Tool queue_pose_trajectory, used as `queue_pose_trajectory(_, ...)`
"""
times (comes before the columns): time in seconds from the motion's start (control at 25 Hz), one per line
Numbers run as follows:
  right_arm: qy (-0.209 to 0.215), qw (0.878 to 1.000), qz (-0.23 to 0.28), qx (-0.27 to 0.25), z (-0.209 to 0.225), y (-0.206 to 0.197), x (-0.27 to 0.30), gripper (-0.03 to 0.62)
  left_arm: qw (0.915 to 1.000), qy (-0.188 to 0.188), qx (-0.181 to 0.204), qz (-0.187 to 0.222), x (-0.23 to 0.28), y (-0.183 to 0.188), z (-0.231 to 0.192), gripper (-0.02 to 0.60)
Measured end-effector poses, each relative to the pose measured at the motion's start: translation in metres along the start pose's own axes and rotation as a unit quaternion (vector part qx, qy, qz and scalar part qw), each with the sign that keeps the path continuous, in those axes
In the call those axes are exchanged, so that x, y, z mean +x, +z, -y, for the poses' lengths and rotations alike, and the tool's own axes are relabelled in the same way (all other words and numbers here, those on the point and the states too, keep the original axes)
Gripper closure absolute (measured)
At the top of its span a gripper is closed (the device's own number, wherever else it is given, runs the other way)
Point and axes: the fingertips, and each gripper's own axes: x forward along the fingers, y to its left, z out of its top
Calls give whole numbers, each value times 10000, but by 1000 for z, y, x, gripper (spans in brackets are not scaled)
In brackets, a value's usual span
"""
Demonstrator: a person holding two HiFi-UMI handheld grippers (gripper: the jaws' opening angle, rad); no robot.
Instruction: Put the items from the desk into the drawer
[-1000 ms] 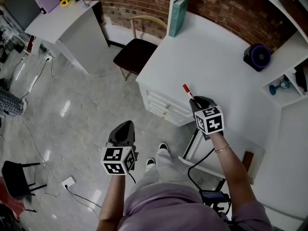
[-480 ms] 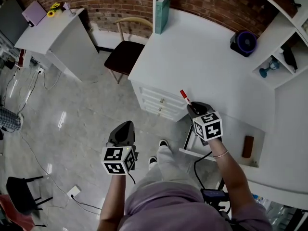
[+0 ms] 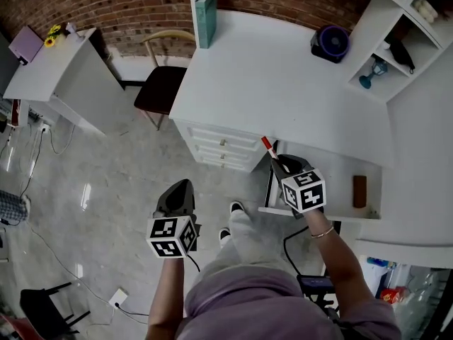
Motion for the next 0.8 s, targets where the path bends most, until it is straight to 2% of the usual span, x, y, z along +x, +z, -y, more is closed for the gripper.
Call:
queue_pose_trajectory(0.4, -584, 9966, -71, 579, 25, -41, -45, 523, 9979, -583, 168, -221, 14, -10, 35, 581)
queue_pose_trajectory(0.8, -1202, 9867, -111, 1092, 67, -77, -85, 523, 9919, -1117, 402, -461, 42, -15, 81, 581)
